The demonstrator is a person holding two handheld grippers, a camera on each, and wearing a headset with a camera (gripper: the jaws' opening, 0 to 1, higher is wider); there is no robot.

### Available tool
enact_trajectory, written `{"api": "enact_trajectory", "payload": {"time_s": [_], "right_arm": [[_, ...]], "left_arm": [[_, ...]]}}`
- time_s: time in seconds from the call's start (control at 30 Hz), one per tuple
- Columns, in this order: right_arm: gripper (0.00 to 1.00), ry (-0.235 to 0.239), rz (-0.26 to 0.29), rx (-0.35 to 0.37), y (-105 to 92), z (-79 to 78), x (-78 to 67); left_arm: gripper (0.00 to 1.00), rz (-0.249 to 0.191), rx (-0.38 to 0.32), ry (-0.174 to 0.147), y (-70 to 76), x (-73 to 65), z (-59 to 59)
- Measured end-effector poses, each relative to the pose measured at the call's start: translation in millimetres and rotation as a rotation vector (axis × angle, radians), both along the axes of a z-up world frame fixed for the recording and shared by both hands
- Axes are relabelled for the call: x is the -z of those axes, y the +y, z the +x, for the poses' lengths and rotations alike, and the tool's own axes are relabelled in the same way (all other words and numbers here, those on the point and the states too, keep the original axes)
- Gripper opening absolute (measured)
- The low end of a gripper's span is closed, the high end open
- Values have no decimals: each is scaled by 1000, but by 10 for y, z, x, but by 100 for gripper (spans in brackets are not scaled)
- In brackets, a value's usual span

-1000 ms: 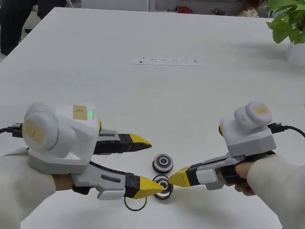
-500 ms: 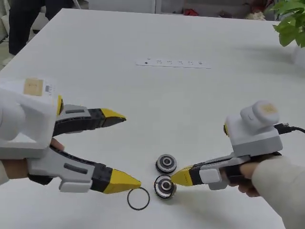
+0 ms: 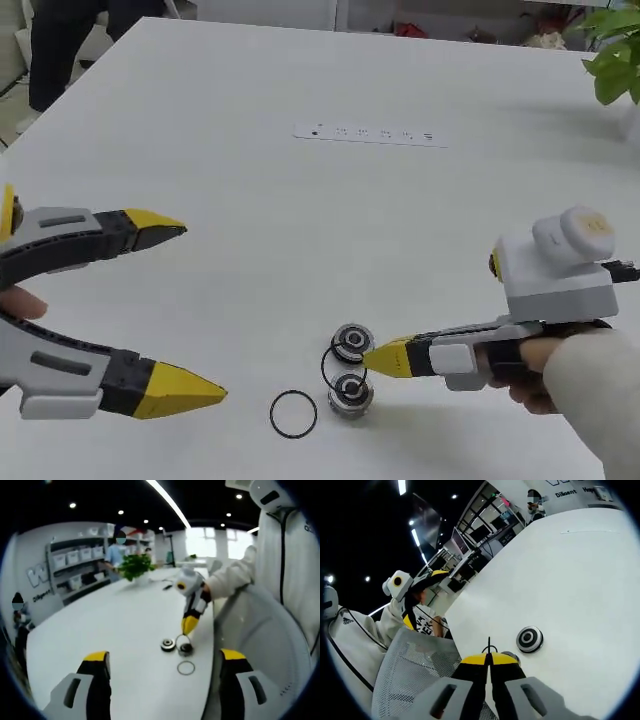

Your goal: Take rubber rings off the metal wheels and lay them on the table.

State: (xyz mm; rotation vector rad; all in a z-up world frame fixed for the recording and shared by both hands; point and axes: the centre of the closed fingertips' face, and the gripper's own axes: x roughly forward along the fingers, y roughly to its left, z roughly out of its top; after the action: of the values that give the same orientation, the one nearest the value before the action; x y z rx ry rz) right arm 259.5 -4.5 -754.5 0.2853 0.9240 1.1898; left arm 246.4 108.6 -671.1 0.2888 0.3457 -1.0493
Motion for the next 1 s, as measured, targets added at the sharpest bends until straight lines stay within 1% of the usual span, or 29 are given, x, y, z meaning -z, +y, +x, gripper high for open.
{"api": "enact_trajectory", "payload": {"time_s": [0.03, 0.07, 0.17, 0.33, 0.53, 0.7, 0.8, 1.0], "right_arm": [[0, -1, 2, -2, 12, -10, -10], [0, -1, 6, -3, 24, -17, -22], [0, 0, 28, -6, 73, -43, -82], [0, -10, 50, -17, 145, -84, -157], [0, -12, 61, -32, 197, -116, -185], [0, -10, 79, -38, 248, -133, -215], [0, -11, 86, -51, 286, -163, -217], [0, -17, 82, -77, 361, -232, -188]], "left_arm": [[92, 1, -10, 0, 27, 4, -1], [93, -5, -29, -2, 67, 3, 2], [94, -22, -55, 3, 129, 7, -12], [94, -34, -102, 7, 233, 63, -59], [94, -40, -139, 31, 321, 181, -133], [95, -33, -149, 44, 350, 248, -172], [95, -27, -158, 45, 369, 271, -186], [95, -41, -170, 51, 361, 281, -215]]}}
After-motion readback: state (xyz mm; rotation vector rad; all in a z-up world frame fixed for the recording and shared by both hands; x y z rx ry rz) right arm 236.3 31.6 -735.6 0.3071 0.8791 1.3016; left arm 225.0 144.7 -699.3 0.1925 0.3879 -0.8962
